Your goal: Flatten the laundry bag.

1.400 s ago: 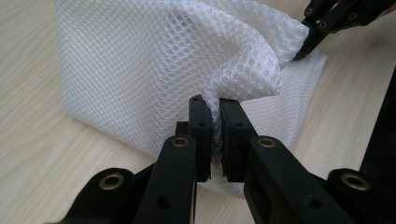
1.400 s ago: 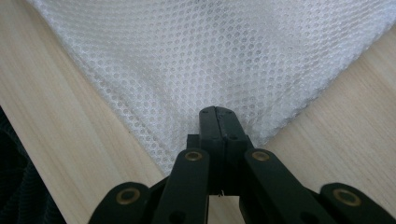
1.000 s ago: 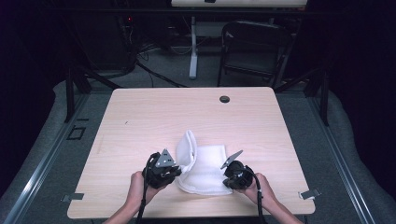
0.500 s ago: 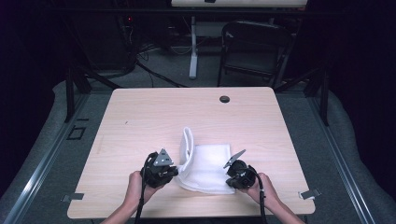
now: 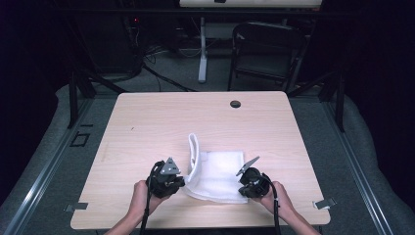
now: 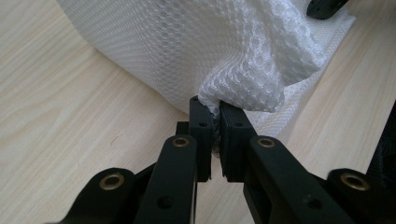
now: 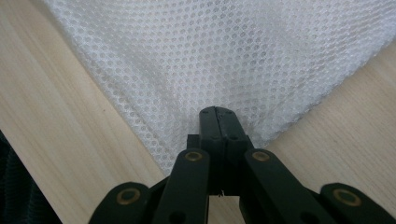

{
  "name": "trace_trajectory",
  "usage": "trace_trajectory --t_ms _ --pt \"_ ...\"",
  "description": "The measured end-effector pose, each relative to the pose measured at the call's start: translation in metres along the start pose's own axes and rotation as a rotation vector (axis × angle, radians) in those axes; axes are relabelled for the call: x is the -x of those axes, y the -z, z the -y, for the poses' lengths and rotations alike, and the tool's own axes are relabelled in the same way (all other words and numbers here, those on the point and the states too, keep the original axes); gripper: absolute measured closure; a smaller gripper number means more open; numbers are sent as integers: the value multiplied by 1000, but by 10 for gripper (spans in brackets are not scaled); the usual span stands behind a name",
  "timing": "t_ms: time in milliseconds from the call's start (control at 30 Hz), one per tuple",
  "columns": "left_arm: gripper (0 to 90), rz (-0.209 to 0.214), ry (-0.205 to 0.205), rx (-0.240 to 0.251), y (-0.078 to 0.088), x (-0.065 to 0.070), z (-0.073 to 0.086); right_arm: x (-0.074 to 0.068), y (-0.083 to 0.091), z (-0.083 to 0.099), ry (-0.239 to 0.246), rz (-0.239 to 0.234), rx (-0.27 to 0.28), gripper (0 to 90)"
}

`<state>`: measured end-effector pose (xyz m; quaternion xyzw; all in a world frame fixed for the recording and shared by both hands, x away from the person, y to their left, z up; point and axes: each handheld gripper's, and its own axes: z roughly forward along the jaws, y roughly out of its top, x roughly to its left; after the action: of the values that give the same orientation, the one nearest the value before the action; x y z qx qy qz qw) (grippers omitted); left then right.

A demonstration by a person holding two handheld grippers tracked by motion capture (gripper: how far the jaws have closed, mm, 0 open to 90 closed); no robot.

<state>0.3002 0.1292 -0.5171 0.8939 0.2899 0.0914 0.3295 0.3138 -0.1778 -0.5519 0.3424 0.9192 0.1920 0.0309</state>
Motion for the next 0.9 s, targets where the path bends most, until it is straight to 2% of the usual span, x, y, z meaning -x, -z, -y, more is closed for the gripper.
trace_trajectory --t_ms 367,433,467,533,767,833,900 --pt "856 17 15 -23 0 -4 5 4 1 1 1 2 -10 900" --pt "856 21 15 -33 0 -4 6 3 0 2 -24 5 16 900" --pt "857 22 15 -34 0 -4 7 5 1 2 -9 4 -4 900" --pt "856 27 20 -49 0 -4 8 5 1 2 -10 2 -3 900" --pt "839 57 34 -81 -1 -6 12 7 2 2 -10 8 -1 900" --pt "824 61 38 -92 0 -7 13 8 2 2 -12 -3 2 900" --pt "805 80 47 -100 1 -10 15 9 2 2 -10 5 0 900"
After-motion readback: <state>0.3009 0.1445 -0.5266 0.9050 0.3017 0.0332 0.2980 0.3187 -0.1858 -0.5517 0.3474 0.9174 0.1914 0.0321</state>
